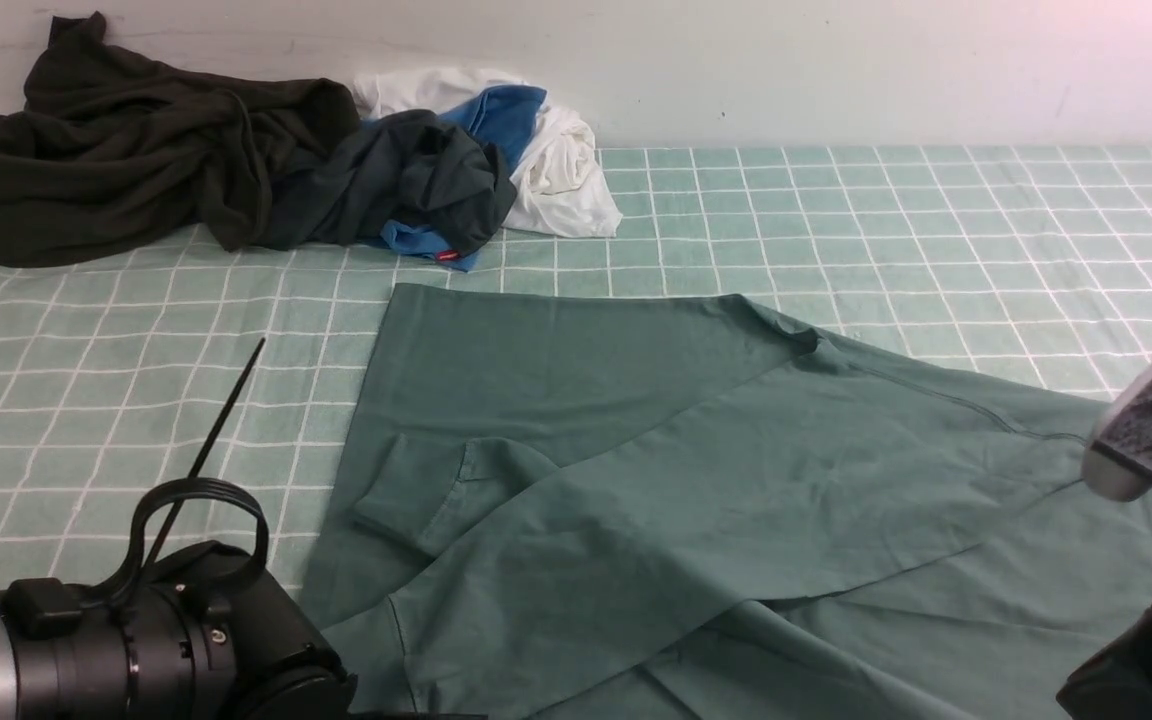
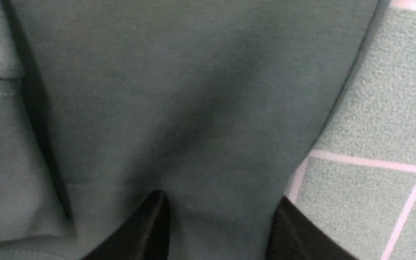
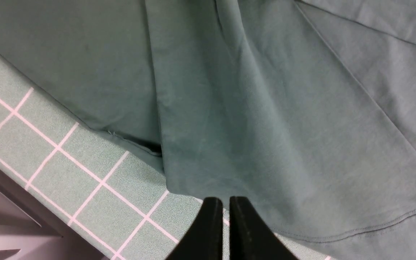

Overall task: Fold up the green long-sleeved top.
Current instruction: Use both arms simultaneously to clamp the lower edge of the clothing fabric, then use both arms to drag the lower edge of the fabric forward and fold it over the upper edge

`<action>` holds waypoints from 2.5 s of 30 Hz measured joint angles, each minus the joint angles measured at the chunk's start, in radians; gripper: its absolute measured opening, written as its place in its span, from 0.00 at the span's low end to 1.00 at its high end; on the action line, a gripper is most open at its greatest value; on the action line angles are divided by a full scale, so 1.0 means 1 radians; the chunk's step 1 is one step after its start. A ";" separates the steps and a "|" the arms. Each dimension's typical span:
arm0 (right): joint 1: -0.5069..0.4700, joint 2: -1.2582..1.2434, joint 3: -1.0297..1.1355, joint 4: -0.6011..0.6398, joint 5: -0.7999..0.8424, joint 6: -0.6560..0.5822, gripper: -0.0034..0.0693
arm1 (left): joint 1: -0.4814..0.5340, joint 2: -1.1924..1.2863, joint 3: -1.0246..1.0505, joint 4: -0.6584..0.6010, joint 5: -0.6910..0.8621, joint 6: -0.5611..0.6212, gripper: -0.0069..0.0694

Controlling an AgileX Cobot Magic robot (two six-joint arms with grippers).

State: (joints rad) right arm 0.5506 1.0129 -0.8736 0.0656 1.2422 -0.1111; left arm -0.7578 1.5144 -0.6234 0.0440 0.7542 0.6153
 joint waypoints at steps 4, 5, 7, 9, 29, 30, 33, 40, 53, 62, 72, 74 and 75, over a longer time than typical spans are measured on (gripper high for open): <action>0.000 0.000 0.000 0.000 0.001 0.000 0.08 | 0.000 0.000 0.000 0.004 -0.006 -0.001 0.28; 0.000 0.000 0.000 0.000 0.001 -0.001 0.08 | 0.000 0.000 0.000 0.007 -0.010 -0.002 0.21; 0.000 0.000 0.000 -0.006 0.001 -0.008 0.08 | 0.000 0.000 -0.001 0.012 -0.013 -0.019 0.13; 0.000 0.000 0.000 -0.009 0.001 -0.019 0.08 | 0.000 0.000 -0.004 0.016 -0.001 -0.033 0.11; 0.006 0.025 0.347 -0.023 -0.211 -0.562 0.79 | 0.069 -0.168 0.007 0.039 0.240 -0.221 0.10; 0.006 0.044 0.387 -0.056 -0.252 -0.563 0.80 | 0.069 -0.168 0.007 0.039 0.240 -0.221 0.10; 0.006 0.076 0.439 -0.102 -0.337 -0.563 0.80 | 0.069 -0.168 0.008 0.036 0.239 -0.221 0.10; 0.006 0.142 0.453 -0.152 -0.435 -0.570 0.72 | 0.069 -0.168 0.012 0.028 0.232 -0.221 0.10; 0.006 0.226 0.459 -0.172 -0.469 -0.595 0.24 | 0.069 -0.168 0.015 0.028 0.214 -0.221 0.10; -0.007 0.226 0.330 -0.229 -0.341 -0.596 0.06 | 0.104 -0.168 -0.055 0.035 0.269 -0.223 0.10; -0.309 0.349 -0.146 -0.116 -0.217 -0.716 0.06 | 0.388 -0.069 -0.543 0.065 0.312 -0.111 0.10; -0.354 0.441 -0.274 -0.066 -0.188 -0.761 0.06 | 0.433 0.036 -0.711 0.065 0.314 -0.058 0.10; -0.365 0.481 -0.322 -0.049 -0.179 -0.770 0.06 | 0.445 0.079 -0.770 0.067 0.316 -0.043 0.10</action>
State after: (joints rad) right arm 0.1856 1.4937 -1.1961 0.0164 1.0630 -0.8815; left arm -0.3127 1.5935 -1.3932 0.1108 1.0697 0.5725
